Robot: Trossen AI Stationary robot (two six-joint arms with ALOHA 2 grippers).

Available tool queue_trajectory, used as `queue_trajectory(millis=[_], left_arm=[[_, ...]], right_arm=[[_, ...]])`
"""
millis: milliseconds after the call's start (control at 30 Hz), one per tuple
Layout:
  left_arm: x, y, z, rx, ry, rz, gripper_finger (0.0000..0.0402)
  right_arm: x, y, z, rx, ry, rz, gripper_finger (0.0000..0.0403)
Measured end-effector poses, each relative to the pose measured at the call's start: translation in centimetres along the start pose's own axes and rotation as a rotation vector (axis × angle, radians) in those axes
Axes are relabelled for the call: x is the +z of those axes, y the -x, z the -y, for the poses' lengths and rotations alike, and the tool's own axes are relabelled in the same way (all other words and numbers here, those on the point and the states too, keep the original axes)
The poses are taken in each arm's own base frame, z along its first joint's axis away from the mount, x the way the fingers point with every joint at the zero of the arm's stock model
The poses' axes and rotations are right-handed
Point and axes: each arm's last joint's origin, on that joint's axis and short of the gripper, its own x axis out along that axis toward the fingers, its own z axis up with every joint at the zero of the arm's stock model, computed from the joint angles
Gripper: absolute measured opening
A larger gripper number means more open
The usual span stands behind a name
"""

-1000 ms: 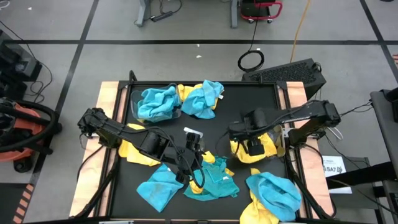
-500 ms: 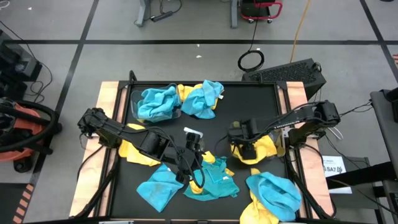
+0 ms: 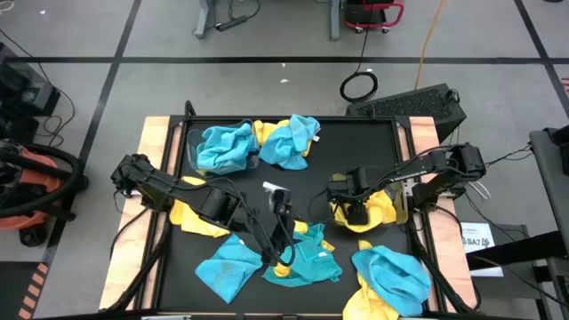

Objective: Sort microfiber towel by color & place in baskets
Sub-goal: Put the yellow microfiber towel into the bottom transparent bin

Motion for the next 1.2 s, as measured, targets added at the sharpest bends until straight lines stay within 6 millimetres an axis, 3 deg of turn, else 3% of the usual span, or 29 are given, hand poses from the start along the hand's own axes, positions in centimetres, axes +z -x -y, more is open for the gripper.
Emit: queue_trajectory(millis=[167,300,500,567,733,833,1033,1200], left_arm=[[1.1,-0.1,-0.7,0.031,0.027,0.116,0.0231],[0.9,-0.3,-1.5,0.198,0.032,0.105,0.0231],[-3.4,-4.3,-3.2,0.25,0.158,-0.06,0.0231],[-4.4,-5.3,-3.4,0.263,0.225,-0.044,0.0231],[-6.4,-6.5,-0.6,0.22,0.205,-0.003,0.0231],[-6.1,-6.1,0.5,0.279,0.129,0.012,0.0231],[-4.0,-5.3,0.6,0.274,0.058,0.099,0.0231],[-4.2,-5.9,0.8,0.229,0.088,0.102,0.0231]], right_arm=[[0.0,0.0,0.0,0.0,0.012,-0.001,0.0192],[0.2,0.5,0.0,-0.003,0.016,0.005,0.0192],[0.8,1.6,0.1,-0.007,0.016,0.025,0.0192],[0.8,2.0,0.1,-0.006,0.016,0.032,0.0192],[0.1,3.8,0.3,-0.007,0.014,0.105,0.0192],[-0.7,5.2,0.5,-0.016,0.003,0.179,0.0192],[-2.3,7.5,0.8,-0.02,-0.025,0.29,0.0192],[-3.2,8.7,1.0,-0.007,-0.069,0.351,0.0192]])
